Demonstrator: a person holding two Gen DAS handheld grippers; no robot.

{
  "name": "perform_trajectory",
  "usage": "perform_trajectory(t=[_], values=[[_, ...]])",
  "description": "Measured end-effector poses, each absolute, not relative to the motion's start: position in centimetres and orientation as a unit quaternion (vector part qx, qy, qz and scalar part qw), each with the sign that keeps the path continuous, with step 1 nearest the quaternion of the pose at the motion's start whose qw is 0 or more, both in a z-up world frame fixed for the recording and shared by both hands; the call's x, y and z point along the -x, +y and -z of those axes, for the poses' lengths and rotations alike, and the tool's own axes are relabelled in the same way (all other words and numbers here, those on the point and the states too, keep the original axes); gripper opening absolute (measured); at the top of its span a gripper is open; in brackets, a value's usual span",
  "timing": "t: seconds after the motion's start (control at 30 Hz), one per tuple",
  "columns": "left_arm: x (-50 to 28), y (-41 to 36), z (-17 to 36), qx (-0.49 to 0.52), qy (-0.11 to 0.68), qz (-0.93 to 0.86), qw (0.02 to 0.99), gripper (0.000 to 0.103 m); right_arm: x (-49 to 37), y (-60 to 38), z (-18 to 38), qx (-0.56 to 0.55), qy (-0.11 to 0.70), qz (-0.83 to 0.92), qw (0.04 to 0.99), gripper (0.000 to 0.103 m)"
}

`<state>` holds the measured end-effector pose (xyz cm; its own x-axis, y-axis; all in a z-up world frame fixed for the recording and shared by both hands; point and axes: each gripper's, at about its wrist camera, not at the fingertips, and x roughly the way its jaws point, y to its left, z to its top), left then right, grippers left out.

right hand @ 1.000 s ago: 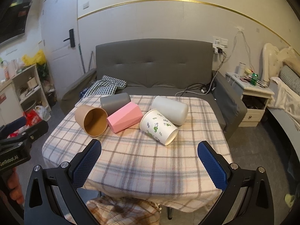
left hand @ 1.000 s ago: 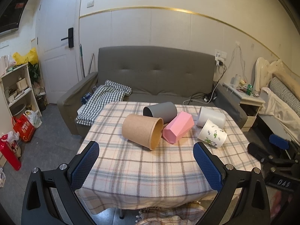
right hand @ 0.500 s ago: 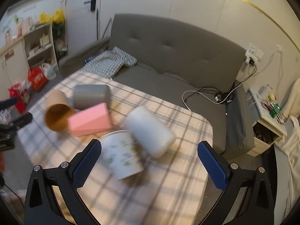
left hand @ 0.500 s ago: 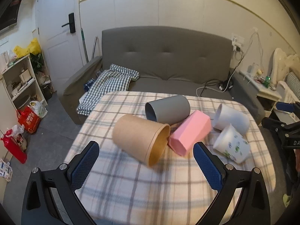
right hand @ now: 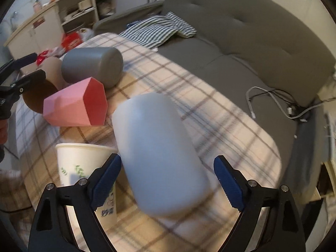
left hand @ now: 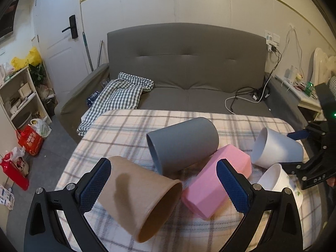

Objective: Flip cup upside down
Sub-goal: 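Reach the right gripper to the light gray plastic cup and close on it, then lift the light gray cup with the right gripper, turning its bottom outward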

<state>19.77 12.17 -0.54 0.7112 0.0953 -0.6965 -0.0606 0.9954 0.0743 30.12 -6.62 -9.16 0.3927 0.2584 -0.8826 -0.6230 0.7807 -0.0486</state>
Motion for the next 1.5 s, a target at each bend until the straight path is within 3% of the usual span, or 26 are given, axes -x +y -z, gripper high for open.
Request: perform_trajectory(t=[0.13, 0.33, 0.63, 0.9, 1.2, 1.5], values=[[-19.7, 11.9, 0.9, -0.032, 0.377, -0.038, 0.925, 0.103, -31.0, -6.5, 11.0, 0.175, 0.499, -0.285, 0.800, 0.090], [-18.8, 11.8, 0.1, -0.035, 0.374, -0.039, 0.926, 0.103, -30.1, -8.3, 10.7, 0.120, 0.496, -0.250, 0.823, 0.077], [-14.4, 12.8, -3.7, -0.016, 0.353, -0.042, 0.935, 0.103, -19.9, -10.0, 2.7, 0.079, 0.429, -0.152, 0.887, 0.073], [-10.4, 14.5, -6.2, -0.008, 0.331, -0.034, 0.943, 0.103, -12.0, -5.6, -2.6, 0.058, 0.378, -0.137, 0.914, 0.073], [-8.9, 17.8, -4.3, -0.023, 0.338, -0.053, 0.939, 0.103, -10.3, 3.8, 3.1, 0.046, 0.356, -0.122, 0.925, 0.073], [-9.4, 19.0, -0.1, -0.019, 0.374, -0.050, 0.926, 0.103, -8.4, 4.1, 8.8, 0.027, 0.386, -0.086, 0.918, 0.072]])
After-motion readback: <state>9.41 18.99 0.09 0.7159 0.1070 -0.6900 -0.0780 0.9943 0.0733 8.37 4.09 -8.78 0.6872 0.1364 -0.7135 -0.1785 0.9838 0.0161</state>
